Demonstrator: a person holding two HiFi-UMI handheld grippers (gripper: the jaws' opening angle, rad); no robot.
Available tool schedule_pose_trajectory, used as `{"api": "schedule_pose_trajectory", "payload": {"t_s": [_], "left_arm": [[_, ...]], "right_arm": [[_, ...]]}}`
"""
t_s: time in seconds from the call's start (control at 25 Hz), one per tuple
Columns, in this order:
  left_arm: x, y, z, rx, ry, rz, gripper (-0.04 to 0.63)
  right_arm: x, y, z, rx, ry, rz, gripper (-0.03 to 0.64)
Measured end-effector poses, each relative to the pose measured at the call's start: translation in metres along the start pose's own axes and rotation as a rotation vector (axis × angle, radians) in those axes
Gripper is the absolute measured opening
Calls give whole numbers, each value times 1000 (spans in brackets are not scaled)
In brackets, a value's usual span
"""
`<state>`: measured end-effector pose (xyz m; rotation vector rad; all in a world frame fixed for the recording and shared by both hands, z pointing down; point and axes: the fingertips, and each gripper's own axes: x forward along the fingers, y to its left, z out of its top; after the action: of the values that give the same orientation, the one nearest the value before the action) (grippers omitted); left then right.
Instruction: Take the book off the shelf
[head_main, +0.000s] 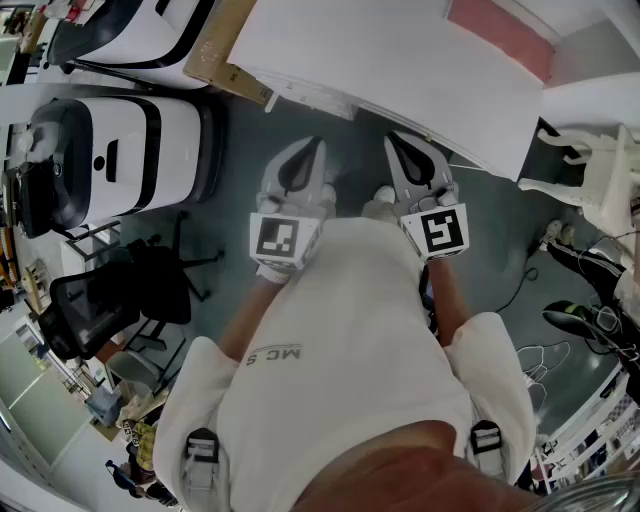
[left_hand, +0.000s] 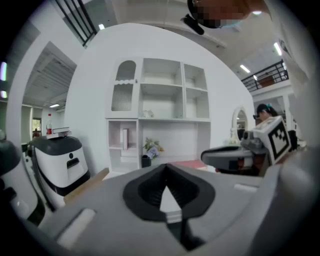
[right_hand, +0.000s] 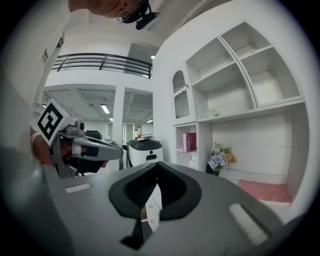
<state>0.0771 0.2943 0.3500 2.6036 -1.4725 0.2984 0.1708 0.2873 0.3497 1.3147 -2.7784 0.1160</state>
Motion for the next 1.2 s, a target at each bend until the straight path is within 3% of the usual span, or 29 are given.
{"api": "schedule_pose_trajectory", "payload": {"t_s": [0.36,0.6,0.88,1.2], "left_arm": [[20,-19,20,-26,-16,67,0],[40,-41,16,3,24,103,0],[51,-34,19,-37,14,150,0],[85,26,25,-59,1,121,0]], "right_arm": [[-17,-18,2,13,-17,47,0],[-31,-21,-7,-79,-11,139,-11],[-19,-40,4,30,-70,109,-12],[47,-60,14,16,-53,39,-2]]}}
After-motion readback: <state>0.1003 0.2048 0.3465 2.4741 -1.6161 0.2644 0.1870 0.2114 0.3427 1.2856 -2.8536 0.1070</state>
